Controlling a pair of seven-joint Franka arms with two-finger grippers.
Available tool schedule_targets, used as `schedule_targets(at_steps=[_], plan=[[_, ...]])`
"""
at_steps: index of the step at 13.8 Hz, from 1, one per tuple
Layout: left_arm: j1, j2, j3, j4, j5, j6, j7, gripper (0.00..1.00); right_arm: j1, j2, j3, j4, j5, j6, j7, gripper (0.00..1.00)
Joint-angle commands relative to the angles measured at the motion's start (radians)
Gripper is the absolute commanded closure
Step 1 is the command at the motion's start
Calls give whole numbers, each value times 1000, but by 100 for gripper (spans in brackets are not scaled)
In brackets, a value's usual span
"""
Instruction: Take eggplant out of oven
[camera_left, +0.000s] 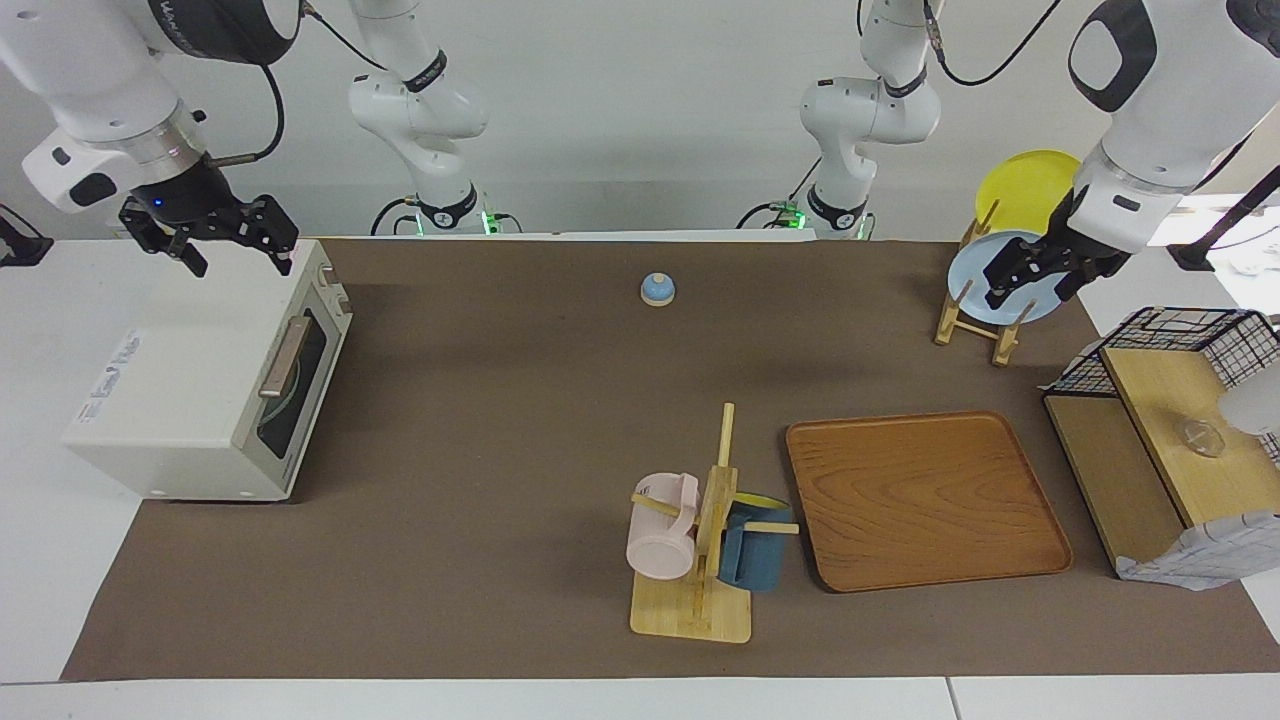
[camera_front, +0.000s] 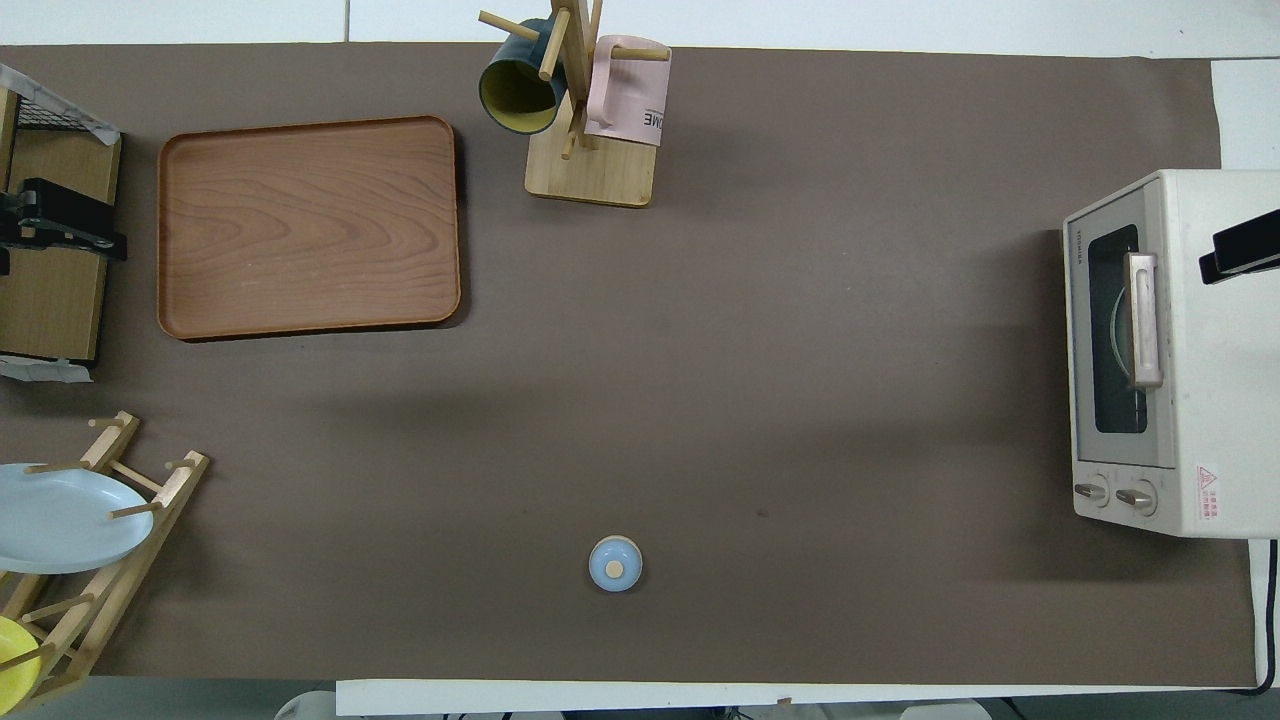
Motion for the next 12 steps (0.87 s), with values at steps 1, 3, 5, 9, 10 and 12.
schedule_targets(at_steps=[1, 3, 5, 9, 10, 12], plan=[[-4, -33, -5, 0, 16, -35, 15, 0, -3, -4, 7, 7, -1, -19, 10, 0], [-4, -37, -5, -7, 14, -27, 11, 0, -1, -5, 7, 5, -2, -21, 14, 0], [8, -40, -1, -9, 14, -35, 8, 0, -2, -7, 7, 4, 1, -19, 10, 0], [16, -41, 9, -9, 16, -35, 4, 0, -3, -53, 7, -105, 2, 33, -84, 47], [16, -40, 9, -9, 16, -35, 4, 0, -1, -68, 8, -146, 4, 73, -110, 72], [14, -40, 7, -9, 16, -35, 4, 0, 25, -93, 26, -267, -4, 230, -147, 100]])
